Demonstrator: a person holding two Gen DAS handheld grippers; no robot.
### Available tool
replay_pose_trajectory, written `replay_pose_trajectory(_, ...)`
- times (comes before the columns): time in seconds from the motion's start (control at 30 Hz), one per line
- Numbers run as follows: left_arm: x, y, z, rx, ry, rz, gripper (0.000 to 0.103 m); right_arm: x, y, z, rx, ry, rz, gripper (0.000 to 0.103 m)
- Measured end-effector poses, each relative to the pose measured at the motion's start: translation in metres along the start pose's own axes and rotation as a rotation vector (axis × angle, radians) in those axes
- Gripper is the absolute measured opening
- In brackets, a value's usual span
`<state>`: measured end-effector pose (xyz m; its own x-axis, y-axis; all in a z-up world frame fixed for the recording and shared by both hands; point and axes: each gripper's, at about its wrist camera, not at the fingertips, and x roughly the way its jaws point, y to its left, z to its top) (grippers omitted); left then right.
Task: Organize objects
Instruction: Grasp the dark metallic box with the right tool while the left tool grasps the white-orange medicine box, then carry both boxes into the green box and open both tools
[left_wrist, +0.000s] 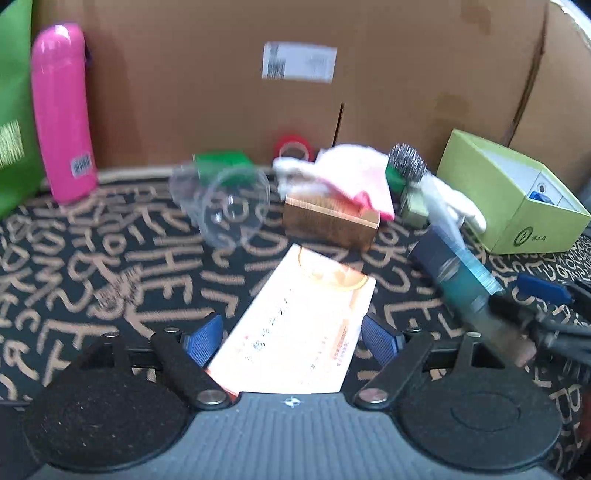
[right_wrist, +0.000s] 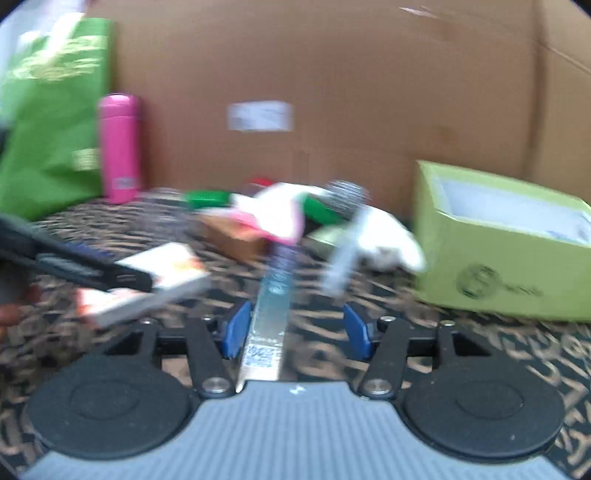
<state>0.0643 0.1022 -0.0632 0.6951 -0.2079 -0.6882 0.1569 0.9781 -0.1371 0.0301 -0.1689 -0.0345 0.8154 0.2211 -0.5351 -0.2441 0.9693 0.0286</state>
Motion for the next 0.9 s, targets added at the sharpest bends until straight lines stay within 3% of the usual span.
replay_pose_trajectory(0.1, -0.001, -0.006, -0.006, 0.018, -0.005, -0.064, 0.085, -0.004, -0.013, 0.000, 0.007, 0.009, -0.064, 0.055)
replay_pose_trajectory(0.27, 0.003, -0.025, -0.011, 0.099, -0.013, -0.056, 0.085, 0.002, 0.004, -0.001, -0.097, 0.014, 0.007, 0.059)
replay_pose_trajectory(0.33, 0.003, -0.030, -0.012, 0.124, -0.015, -0.063, 0.075, 0.012, 0.008, 0.000, -0.095, 0.042, 0.030, 0.059)
replay_pose_trajectory(0.43, 0.004, -0.036, -0.010, 0.140, -0.006, -0.095, 0.073, 0.025, 0.014, 0.000, -0.090, 0.087, 0.046, 0.047)
replay_pose_trajectory(0.53, 0.011, -0.042, -0.007, 0.136, -0.009, -0.076, 0.081, 0.033, 0.013, 0.000, -0.080, 0.113, 0.054, 0.044)
replay_pose_trajectory(0.6, 0.018, -0.049, -0.005, 0.157, -0.021, -0.053, 0.082, 0.037, 0.010, 0.001, -0.051, 0.109, 0.064, 0.047)
replay_pose_trajectory(0.67, 0.022, -0.058, -0.007, 0.205, -0.036, -0.013, 0.076, 0.040, 0.009, 0.001, -0.038, 0.103, 0.070, 0.047)
replay_pose_trajectory(0.7, 0.022, -0.062, -0.008, 0.218, -0.047, -0.006, 0.069, 0.039, 0.009, 0.001, -0.035, 0.099, 0.068, 0.043)
replay_pose_trajectory(0.73, 0.019, -0.063, -0.008, 0.212, -0.042, -0.020, 0.068, 0.037, 0.008, 0.000, -0.033, 0.096, 0.071, 0.038)
replay_pose_trajectory(0.9, 0.000, -0.070, -0.013, 0.152, -0.002, -0.105, 0.068, 0.011, -0.002, -0.006, 0.038, 0.063, 0.141, 0.038)
